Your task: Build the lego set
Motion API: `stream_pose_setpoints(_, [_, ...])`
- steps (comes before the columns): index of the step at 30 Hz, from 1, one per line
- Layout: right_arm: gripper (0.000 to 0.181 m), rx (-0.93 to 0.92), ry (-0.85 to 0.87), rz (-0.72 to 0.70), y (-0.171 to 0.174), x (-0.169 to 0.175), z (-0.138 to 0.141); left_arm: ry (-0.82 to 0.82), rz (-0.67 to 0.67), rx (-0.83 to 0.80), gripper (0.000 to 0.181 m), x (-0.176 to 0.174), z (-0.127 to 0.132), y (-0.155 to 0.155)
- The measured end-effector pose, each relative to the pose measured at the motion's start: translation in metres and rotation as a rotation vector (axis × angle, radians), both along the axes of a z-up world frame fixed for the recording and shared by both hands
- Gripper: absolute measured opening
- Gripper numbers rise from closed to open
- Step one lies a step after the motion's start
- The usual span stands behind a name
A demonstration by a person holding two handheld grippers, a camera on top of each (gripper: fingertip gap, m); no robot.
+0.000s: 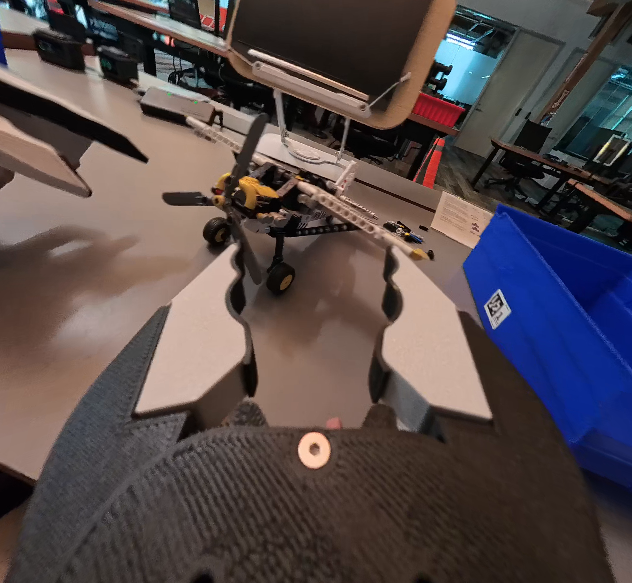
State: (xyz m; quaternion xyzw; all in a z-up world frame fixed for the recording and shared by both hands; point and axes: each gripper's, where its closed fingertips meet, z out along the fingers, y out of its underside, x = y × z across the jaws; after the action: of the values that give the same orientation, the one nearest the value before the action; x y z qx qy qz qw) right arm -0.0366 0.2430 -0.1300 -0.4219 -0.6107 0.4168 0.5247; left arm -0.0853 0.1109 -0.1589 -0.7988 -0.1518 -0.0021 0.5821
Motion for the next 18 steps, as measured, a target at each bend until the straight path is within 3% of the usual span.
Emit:
stream_pose_setpoints(3, [0.050,0.086,0.022,0.022,-0.019,0.000,0.005,0.028,0.025,0.020,0.085,-0.004,0.012,-0.004])
stream_pose_setpoints(6, [0.044,0.081,0.032,0.078,-0.041,0.001,0.009,0.041,0.056,0.071,0.052,-0.013,0.026,-0.015])
stream_pose_setpoints(10, [0.048,0.063,0.010,0.111,-0.054,-0.002,0.004,0.000,0.059,0.148,0.054,-0.017,0.038,-0.022])
stream_pose_setpoints(18, [0.052,-0.010,0.033,0.098,-0.046,-0.003,0.009,0.008,0.009,0.146,0.058,0.001,0.036,-0.009])
